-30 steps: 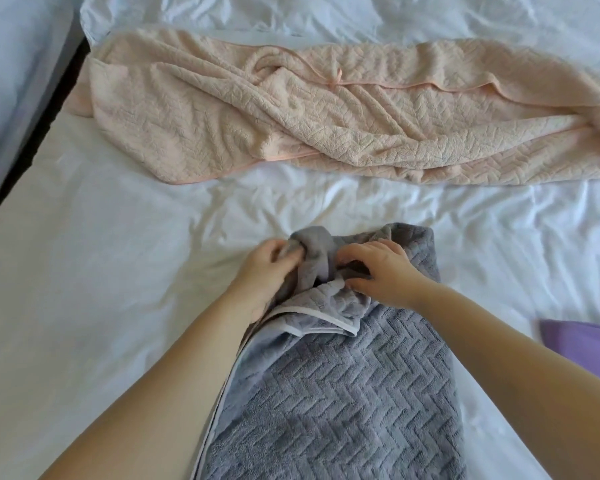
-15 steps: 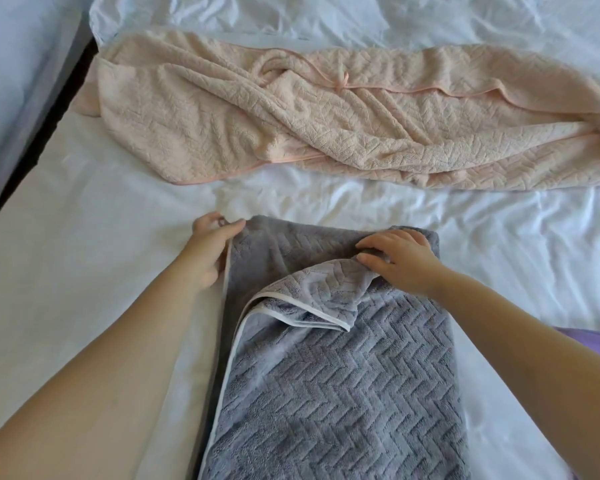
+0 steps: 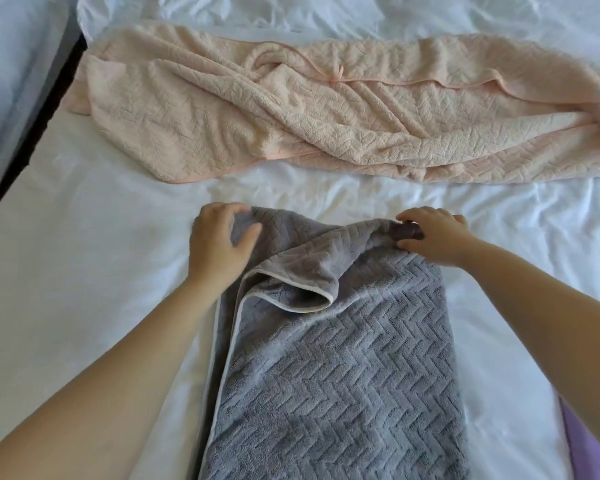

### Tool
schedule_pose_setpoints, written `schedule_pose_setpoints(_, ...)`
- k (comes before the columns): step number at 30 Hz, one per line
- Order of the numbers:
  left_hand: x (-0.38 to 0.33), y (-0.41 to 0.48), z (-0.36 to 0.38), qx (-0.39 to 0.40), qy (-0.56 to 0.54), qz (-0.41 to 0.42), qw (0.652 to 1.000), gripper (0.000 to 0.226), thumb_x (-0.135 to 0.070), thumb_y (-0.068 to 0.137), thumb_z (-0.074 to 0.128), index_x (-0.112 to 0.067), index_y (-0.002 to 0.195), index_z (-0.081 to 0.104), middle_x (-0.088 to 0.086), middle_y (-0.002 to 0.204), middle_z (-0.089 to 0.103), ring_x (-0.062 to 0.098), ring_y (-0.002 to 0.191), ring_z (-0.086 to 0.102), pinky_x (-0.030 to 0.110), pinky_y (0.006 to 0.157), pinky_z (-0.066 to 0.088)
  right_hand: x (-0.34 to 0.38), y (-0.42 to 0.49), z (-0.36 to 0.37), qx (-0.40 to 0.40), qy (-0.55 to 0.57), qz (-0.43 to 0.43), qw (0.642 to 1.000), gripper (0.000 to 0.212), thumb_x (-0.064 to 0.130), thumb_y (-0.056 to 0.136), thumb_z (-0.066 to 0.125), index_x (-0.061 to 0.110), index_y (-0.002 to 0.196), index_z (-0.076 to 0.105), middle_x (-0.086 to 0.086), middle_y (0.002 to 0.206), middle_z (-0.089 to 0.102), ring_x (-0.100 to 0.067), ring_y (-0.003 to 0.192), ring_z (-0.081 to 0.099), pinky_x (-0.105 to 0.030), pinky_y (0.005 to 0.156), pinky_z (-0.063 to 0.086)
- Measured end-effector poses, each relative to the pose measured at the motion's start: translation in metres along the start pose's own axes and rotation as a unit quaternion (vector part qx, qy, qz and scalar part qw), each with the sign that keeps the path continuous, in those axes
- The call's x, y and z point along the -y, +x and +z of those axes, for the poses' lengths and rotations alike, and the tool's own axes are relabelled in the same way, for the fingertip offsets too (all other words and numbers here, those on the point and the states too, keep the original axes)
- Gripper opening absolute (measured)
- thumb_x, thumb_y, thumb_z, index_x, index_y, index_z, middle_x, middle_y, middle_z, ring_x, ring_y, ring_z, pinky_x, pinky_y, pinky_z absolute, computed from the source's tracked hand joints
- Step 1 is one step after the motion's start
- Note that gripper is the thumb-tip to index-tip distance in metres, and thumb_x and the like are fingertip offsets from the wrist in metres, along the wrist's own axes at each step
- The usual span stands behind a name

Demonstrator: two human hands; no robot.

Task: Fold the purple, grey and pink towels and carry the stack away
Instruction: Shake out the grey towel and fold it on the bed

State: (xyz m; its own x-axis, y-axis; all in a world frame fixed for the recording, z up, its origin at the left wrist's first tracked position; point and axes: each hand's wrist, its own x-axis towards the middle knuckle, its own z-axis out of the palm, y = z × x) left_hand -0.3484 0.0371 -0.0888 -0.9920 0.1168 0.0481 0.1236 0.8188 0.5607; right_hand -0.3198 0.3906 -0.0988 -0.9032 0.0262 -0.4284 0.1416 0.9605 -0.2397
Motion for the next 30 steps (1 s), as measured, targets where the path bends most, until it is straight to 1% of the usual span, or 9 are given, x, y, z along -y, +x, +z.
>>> schedule_pose_setpoints(5,-0.027,-0.048,0.007,-0.002,-0.017,0.141,0.99,0.048,-0.067,0.072,0.061,-0.02,0.082,0.063,-0.003,0.09,0.055,0.014,0.088,0.05,0.03,0.081,0.037,-0.003,-0.002,0.003,-0.008,0.035,0.027,0.999,0.054,0.045,0.081,0.068,0.024,0.127,0.048,-0.001,0.123,0.057,-0.023,0.108,0.055,-0.041,0.099,0.029)
schedule_pose_setpoints(10,-0.038,-0.072,0.027,0.068,0.104,0.214,0.969,0.093,-0.09,0.05,0.055,-0.016,0.106,0.055,0.004,0.11,0.052,0.023,0.099,0.051,0.038,0.086,0.04,0.002,-0.005,0.003,-0.073,0.066,0.038,0.994,0.036,0.033,0.081,0.071,0.02,0.109,0.054,0.002,0.092,0.06,-0.022,0.088,0.058,-0.037,0.092,0.03)
schedule_pose_setpoints(13,-0.044,-0.075,0.038,0.08,0.185,0.219,0.955,0.072,-0.072,0.063,0.063,-0.017,0.109,0.058,0.005,0.117,0.055,0.028,0.102,0.055,0.043,0.087,0.042,0.006,-0.009,-0.003,-0.094,0.052,0.021,0.994,0.023,0.032,0.083,0.068,0.02,0.1,0.059,0.005,0.087,0.057,-0.021,0.088,0.056,-0.037,0.095,0.029)
schedule_pose_setpoints(16,-0.049,-0.056,0.037,0.009,0.084,0.102,0.991,0.019,-0.038,0.09,0.054,-0.021,0.096,0.061,-0.011,0.082,0.058,0.014,0.068,0.06,0.027,0.06,0.043,0.003,-0.015,-0.017,-0.088,0.084,-0.03,0.992,0.015,0.034,0.088,0.062,0.022,0.095,0.057,0.0,0.086,0.063,-0.022,0.083,0.056,-0.038,0.097,0.031)
schedule_pose_setpoints(18,-0.04,-0.029,0.029,-0.03,-0.079,-0.065,0.994,0.016,-0.031,0.096,0.051,-0.022,0.082,0.054,-0.011,0.061,0.047,0.006,0.051,0.046,0.016,0.046,0.031,-0.002,-0.02,-0.029,-0.065,0.1,-0.065,0.991,0.012,0.035,0.093,0.055,0.025,0.097,0.05,-0.005,0.088,0.067,-0.019,0.075,0.055,-0.036,0.095,0.03)
schedule_pose_setpoints(20,-0.02,-0.001,0.02,-0.042,-0.175,-0.161,0.97,0.016,-0.028,0.095,0.052,-0.018,0.082,0.051,-0.008,0.066,0.047,0.007,0.058,0.044,0.016,0.05,0.032,-0.007,-0.02,-0.038,-0.023,0.066,-0.083,0.994,0.014,0.043,0.093,0.049,0.03,0.098,0.046,-0.003,0.091,0.069,-0.018,0.081,0.057,-0.035,0.098,0.024)
schedule_pose_setpoints(24,0.006,0.032,0.015,0.078,-0.198,-0.244,0.946,0.017,-0.018,0.093,0.055,-0.016,0.11,0.055,0.003,0.095,0.06,0.02,0.082,0.057,0.032,0.072,0.049,-0.012,-0.012,-0.046,0.056,-0.162,-0.115,0.978,0.033,0.072,0.081,0.04,0.043,0.092,0.049,0.018,0.085,0.061,-0.01,0.093,0.048,-0.037,0.098,0.021)
schedule_pose_setpoints(27,0.008,0.043,0.017,0.153,-0.233,-0.287,0.917,0.021,-0.004,0.088,0.055,-0.018,0.105,0.057,0.011,0.109,0.062,0.03,0.098,0.06,0.045,0.089,0.051,-0.017,-0.003,-0.048,0.096,-0.25,-0.122,0.956,0.041,0.075,0.078,0.042,0.042,0.096,0.058,0.016,0.088,0.06,-0.011,0.101,0.04,-0.038,0.094,0.02)
schedule_pose_setpoints(30,0.003,0.051,0.016,0.182,-0.275,-0.288,0.899,0.018,-0.025,0.087,0.066,-0.026,0.102,0.057,0.002,0.109,0.063,0.021,0.098,0.061,0.039,0.086,0.051,-0.017,0.006,-0.05,0.131,-0.25,-0.126,0.951,0.039,0.072,0.072,0.056,0.041,0.095,0.058,0.018,0.088,0.058,-0.011,0.105,0.038,-0.038,0.094,0.02)
